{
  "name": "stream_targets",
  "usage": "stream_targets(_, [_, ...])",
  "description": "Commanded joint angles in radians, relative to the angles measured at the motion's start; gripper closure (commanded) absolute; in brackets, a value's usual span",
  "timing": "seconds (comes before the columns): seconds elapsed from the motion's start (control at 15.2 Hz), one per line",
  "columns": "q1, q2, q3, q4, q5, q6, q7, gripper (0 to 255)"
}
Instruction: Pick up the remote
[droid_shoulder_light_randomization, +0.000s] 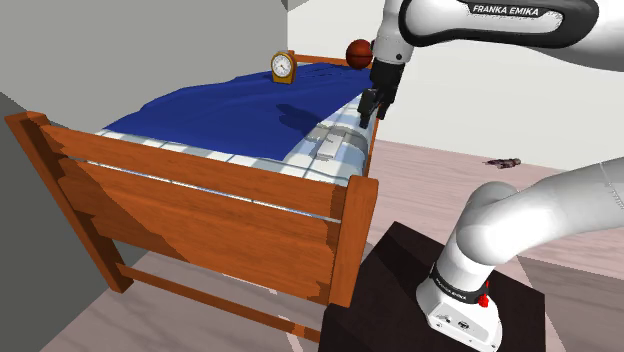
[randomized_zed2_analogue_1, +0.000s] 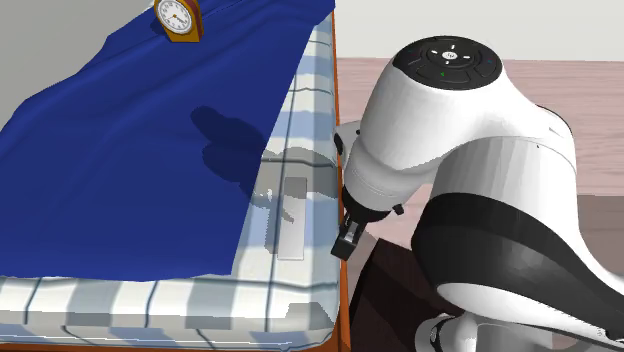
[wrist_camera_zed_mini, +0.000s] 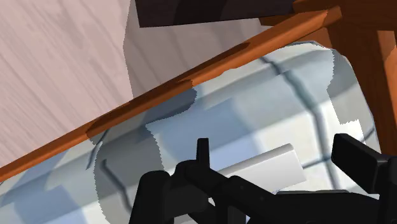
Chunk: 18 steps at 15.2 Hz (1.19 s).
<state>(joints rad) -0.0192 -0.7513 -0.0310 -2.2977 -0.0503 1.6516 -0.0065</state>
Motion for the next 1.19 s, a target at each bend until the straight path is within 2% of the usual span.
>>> stream_targets(0.0, [0.000,0.000,0.000,0.000,0.000,0.000,0.000,0])
stream_targets(0.4, [-0.119,0.252,0.102,0.109,0.048,0.088,0.435,0])
stream_targets(0.79, [-0.218,0.495,0.142,0.252,0.059,0.134,0.844,0])
stream_targets(1.12, [-0.220,0.508,0.142,0.207,0.059,0.189,0.862,0])
